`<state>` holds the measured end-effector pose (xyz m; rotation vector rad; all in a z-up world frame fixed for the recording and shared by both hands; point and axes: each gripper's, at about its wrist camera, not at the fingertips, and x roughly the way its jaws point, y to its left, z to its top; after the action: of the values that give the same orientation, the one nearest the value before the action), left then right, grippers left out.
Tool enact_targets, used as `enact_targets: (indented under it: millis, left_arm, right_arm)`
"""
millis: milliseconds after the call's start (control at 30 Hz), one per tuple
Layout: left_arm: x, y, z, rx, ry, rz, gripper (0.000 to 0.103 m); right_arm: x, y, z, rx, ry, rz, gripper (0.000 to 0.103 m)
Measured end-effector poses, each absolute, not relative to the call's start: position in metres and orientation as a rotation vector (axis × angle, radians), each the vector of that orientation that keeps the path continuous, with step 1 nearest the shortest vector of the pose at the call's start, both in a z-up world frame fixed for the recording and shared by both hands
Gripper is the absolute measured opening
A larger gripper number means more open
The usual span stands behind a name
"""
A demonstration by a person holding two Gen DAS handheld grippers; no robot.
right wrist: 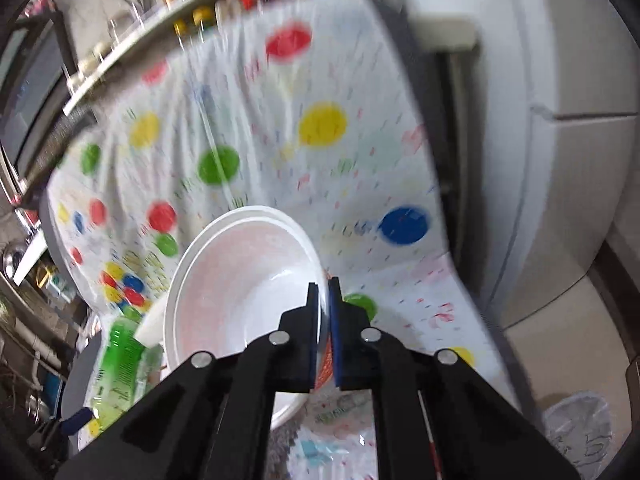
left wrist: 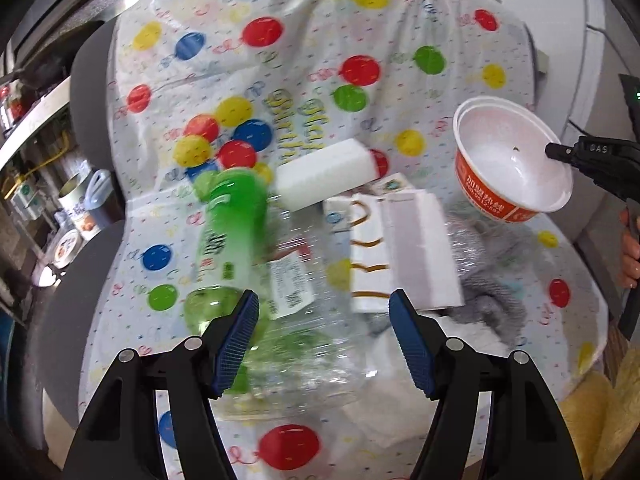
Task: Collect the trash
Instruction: 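Grasp the orange paper bowl rim with the right gripper while the left gripper grasps the paper strip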
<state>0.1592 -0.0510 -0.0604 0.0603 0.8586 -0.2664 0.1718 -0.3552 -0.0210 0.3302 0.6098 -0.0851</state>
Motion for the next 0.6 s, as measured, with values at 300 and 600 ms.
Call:
enact_targets:
  millis: [300,600]
  left_arm:
    - [0.153,-0.126,-0.076,0.137,0.860,-0.428,0.062]
    - [0.159,-0.160,-0.104,0.360,0.867,-0.298,0.047]
  right_arm:
    - [0.088,-0.361,-0.010,0.286,0.568,-0.102,0.006]
    - [0.079,-0.366,-0.020,0.316,0.578,-0.088,0.006]
